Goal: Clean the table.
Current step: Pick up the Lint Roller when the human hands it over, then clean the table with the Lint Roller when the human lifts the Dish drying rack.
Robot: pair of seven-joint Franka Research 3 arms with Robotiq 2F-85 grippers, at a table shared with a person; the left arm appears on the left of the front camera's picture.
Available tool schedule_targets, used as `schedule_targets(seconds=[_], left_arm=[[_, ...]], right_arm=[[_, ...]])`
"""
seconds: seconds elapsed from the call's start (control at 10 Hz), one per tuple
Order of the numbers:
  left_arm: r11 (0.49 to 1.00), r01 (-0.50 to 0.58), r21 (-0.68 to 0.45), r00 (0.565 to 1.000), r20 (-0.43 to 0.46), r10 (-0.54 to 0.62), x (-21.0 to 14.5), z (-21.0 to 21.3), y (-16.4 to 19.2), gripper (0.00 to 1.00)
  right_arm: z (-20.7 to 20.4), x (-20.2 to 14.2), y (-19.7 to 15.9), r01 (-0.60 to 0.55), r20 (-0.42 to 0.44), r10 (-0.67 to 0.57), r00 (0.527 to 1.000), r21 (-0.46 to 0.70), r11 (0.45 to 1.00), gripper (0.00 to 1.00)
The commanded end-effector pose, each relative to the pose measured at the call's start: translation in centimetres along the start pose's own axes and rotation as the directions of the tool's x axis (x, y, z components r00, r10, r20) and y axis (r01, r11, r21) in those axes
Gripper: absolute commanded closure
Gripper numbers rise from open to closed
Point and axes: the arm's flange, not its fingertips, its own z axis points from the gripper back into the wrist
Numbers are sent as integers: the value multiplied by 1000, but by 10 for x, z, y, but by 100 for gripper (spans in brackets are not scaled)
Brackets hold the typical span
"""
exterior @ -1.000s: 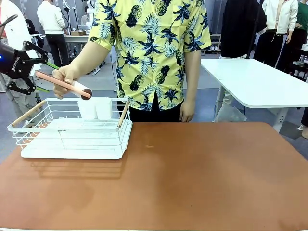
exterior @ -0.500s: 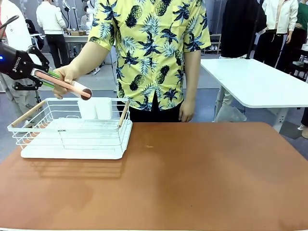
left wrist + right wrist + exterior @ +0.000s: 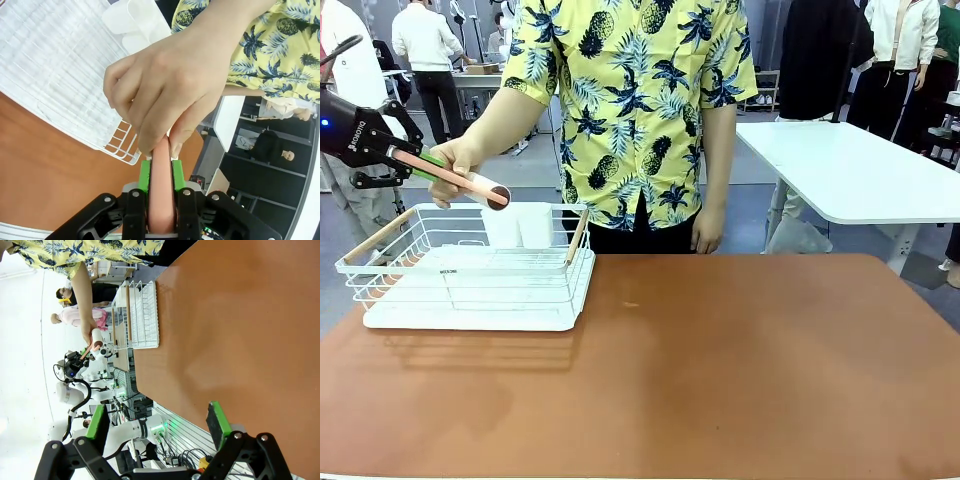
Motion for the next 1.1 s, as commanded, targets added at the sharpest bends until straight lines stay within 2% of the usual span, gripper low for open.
schedule_targets(seconds=[0.0, 0.1, 1.0], left_arm=[[999, 23, -39, 999, 24, -22, 1, -2, 1, 99], [1000, 0, 0, 1000, 0, 0, 0, 0, 0, 99], [1000, 0, 0, 1000, 0, 0, 0, 0, 0, 99]], right_arm=[[1, 0, 2, -6, 0, 6, 1000, 5, 1000, 0], [1, 0, 2, -6, 0, 6, 1000, 5, 1000, 0], [1, 0, 2, -6, 0, 6, 1000, 5, 1000, 0]])
